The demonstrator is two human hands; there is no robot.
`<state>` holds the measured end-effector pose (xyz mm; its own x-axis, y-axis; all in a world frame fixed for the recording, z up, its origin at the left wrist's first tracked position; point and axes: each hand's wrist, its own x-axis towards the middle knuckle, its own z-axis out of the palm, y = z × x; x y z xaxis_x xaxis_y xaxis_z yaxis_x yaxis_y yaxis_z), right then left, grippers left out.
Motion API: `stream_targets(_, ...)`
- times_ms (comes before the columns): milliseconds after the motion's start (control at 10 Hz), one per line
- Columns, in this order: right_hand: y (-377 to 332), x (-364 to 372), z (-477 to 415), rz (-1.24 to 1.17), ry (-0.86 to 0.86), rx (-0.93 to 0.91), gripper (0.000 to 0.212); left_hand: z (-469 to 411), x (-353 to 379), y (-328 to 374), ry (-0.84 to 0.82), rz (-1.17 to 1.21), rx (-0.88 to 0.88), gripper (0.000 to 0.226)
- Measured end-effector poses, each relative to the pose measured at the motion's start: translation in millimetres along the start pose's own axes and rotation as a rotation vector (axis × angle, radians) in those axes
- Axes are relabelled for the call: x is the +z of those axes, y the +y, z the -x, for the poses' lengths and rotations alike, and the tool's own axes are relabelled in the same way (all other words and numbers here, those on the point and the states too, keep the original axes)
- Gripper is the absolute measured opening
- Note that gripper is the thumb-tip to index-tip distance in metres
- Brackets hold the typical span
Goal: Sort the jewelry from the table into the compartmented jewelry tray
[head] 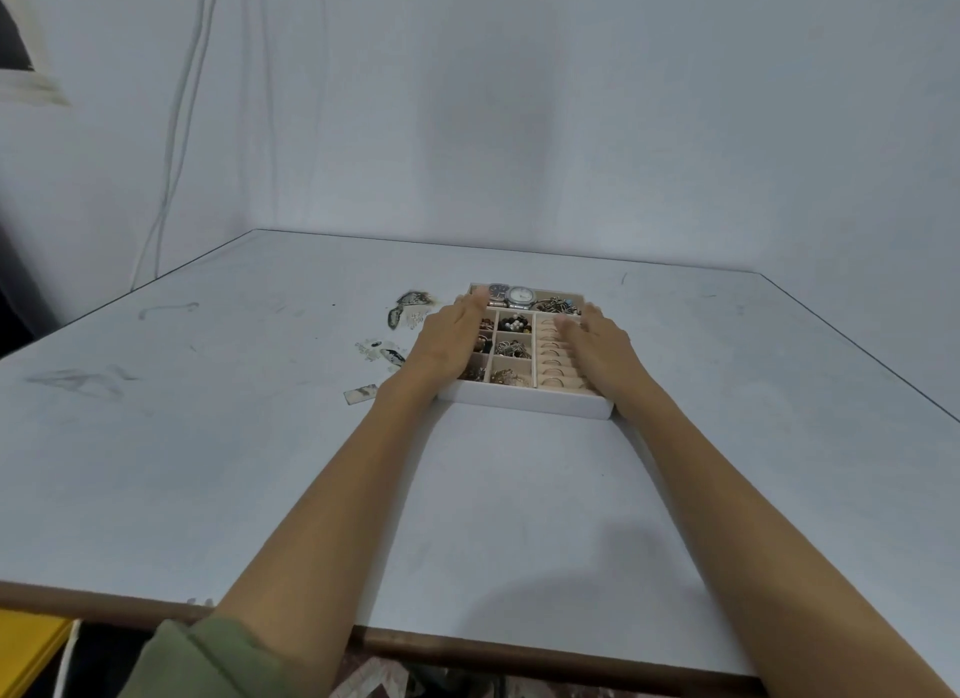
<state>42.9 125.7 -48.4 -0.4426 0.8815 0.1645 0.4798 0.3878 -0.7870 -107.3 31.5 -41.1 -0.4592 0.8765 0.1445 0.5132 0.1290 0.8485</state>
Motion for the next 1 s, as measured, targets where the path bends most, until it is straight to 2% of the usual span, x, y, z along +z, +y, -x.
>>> stream_targets(100, 1, 1, -4, -0.088, 0.025, -0.025, 0.024, -6, 0, 1, 0.017, -0.008, -0.012, 0.062)
stream_targets(300, 1, 1, -9, -0.126, 0.025, -0.010, 0.021, -11, 1, 0, 0.026, -0.001, 0.009, 0.059)
stream_targets(500, -3, 1, -5, -0.153, 0.020, 0.016, 0.030, -12, 1, -1, 0.029, 0.035, 0.008, 0.058)
stream_targets(600, -4, 0, -3, -0.193, 0.019, 0.022, 0.020, -12, 1, -3, 0.029, 0.074, 0.006, 0.058)
stream_targets(700, -2, 1, -4, -0.221, 0.055, 0.042, 0.019, -14, 2, -7, 0.049, 0.143, -0.011, 0.061)
stream_targets(800, 0, 0, -4, -0.249, 0.084, 0.107, 0.031, -12, 2, -5, 0.099, 0.182, -0.035, 0.061)
stream_targets(900, -2, -3, 0, -0.267, 0.124, 0.061, 0.031, -11, 1, -7, 0.124, 0.134, 0.010, 0.059)
stream_targets(1000, -12, -12, 12, -0.231, 0.160, 0.053, 0.048, -6, -8, -6, 0.150, 0.140, 0.065, 0.053)
